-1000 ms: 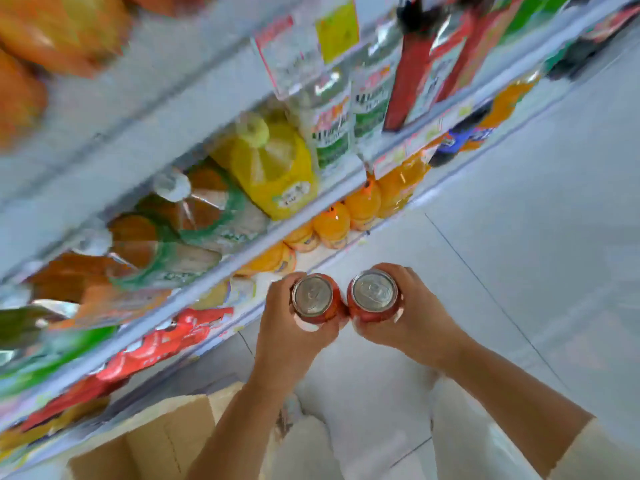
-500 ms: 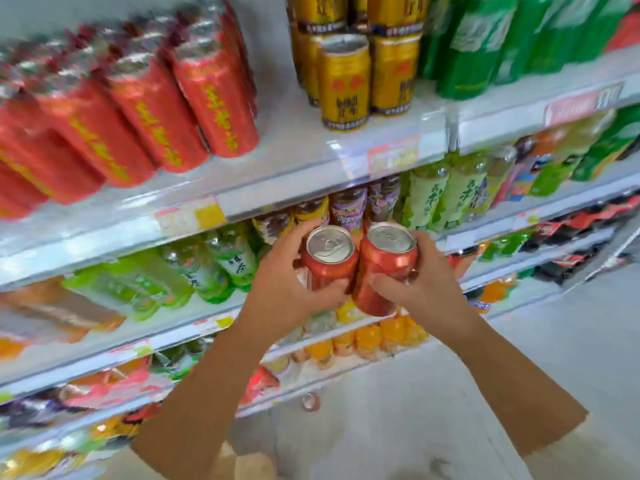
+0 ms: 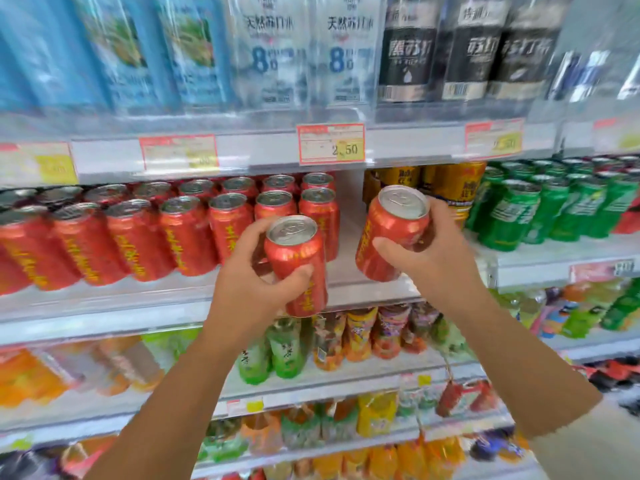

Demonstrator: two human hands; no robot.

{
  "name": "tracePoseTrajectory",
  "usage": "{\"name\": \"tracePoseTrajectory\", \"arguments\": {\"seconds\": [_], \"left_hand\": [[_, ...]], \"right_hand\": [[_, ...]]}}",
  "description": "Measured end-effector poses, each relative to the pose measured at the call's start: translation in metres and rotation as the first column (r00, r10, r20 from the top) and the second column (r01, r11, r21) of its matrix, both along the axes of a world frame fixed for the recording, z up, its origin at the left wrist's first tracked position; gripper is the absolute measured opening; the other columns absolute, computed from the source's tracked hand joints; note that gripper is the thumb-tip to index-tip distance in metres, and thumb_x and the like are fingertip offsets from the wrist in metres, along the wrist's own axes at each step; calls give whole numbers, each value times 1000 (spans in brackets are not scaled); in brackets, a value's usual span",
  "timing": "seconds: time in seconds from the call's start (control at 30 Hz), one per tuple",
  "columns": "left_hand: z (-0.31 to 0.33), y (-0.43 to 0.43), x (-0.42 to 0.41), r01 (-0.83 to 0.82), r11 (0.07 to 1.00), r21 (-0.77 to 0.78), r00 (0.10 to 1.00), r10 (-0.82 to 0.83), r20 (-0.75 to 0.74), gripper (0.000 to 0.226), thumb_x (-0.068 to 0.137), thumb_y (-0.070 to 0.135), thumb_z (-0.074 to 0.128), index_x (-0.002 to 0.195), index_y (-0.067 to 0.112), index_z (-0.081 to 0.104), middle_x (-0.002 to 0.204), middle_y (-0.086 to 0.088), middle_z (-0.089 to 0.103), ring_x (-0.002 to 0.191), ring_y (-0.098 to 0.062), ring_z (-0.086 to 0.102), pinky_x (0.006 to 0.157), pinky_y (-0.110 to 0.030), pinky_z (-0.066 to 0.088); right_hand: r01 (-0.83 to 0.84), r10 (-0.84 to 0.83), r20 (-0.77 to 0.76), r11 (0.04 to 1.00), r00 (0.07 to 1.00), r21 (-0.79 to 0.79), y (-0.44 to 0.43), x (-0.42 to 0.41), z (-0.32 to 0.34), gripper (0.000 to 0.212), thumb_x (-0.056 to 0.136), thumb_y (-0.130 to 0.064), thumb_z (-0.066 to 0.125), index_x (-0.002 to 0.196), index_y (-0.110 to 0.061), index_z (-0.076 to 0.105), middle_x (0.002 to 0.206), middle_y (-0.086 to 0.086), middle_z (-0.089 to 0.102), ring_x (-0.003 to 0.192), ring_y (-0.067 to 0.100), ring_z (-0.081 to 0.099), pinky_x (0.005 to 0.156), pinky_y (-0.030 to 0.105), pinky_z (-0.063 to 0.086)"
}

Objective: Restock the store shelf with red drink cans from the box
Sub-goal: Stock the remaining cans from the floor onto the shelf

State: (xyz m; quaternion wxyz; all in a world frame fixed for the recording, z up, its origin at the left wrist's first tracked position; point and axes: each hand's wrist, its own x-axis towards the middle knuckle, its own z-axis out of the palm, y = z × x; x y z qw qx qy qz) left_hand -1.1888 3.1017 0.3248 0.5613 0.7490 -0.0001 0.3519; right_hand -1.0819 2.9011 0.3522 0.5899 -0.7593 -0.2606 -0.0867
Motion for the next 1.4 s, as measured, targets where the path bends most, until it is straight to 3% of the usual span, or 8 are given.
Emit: {"name": "tracePoseTrajectory", "arguments": {"seconds": [0.07, 0.2, 0.43, 0.6, 0.83, 0.97, 1.13, 1.4], "left_hand": [[-2, 9, 3, -36, 999, -10, 999, 37, 12, 58, 75, -5, 79, 122, 20, 56, 107, 6, 69, 89, 3, 66, 76, -10, 49], [-8, 22, 8, -113, 993, -11, 993, 114, 38, 58, 75, 10, 81, 123, 31, 57, 111, 11, 68, 96, 1, 65, 79, -12, 49], [-6, 26, 15, -125, 992, -9, 991, 125, 43, 58, 73, 22, 75, 125, 33, 54, 114, 16, 67, 103, 0, 66, 83, -13, 50], [-5, 26, 21, -112, 994, -4, 993, 112, 45, 61, 72, 31, 76, 129, 29, 53, 121, 10, 66, 109, -5, 65, 89, -18, 51], [-6, 21, 25, -92, 996, -6, 995, 92, 49, 65, 72, 25, 77, 132, 21, 53, 123, 3, 66, 110, -5, 64, 88, -15, 49], [-7, 20, 26, -92, 996, -9, 994, 92, 57, 63, 74, 22, 77, 132, 22, 53, 123, 3, 66, 109, -5, 64, 86, -15, 49], [-7, 18, 26, -84, 996, -7, 995, 85, 51, 66, 70, 34, 75, 132, 24, 53, 125, 2, 65, 111, -7, 64, 87, -16, 49], [-6, 20, 24, -94, 996, 10, 995, 93, 27, 65, 75, 20, 77, 136, 17, 52, 125, 2, 65, 113, -8, 64, 87, -17, 50]], "right_hand": [[53, -53, 20, 998, 998, -25, 15, 14, -2, 60, 71, -28, 82, 122, -30, 50, 107, -16, 64, 95, -5, 61, 82, 12, 45], [134, -133, 15, 987, 991, -93, 36, 38, -9, 60, 73, -32, 80, 125, -26, 49, 97, -23, 57, 84, -9, 55, 70, 6, 38], [200, -206, -18, 966, 978, -166, 53, 58, -27, 67, 72, -42, 78, 128, -22, 47, 118, -3, 63, 106, 17, 61, 94, 39, 51], [207, -217, -77, 971, 973, -115, 57, 50, -41, 87, 72, -41, 82, 139, -17, 32, 126, -1, 58, 110, 15, 59, 93, 31, 49], [298, -291, 61, 933, 955, -200, 60, 44, -52, 92, 77, -38, 78, 151, -26, 25, 134, 5, 40, 122, 13, 38, 96, 16, 26], [196, -206, -59, 970, 977, -146, 54, 44, -54, 87, 86, -23, 71, 154, -19, 16, 144, 4, 49, 128, 13, 49, 100, 20, 36], [349, -342, 73, 927, 937, -139, 62, 37, -61, 76, 75, -33, 80, 138, -18, 40, 131, 2, 49, 117, 17, 52, 96, 36, 47], [365, -338, 138, 883, 931, -296, 70, 58, -54, 73, 87, -27, 69, 148, -14, 32, 133, 8, 59, 117, 27, 58, 96, 42, 49]]}}
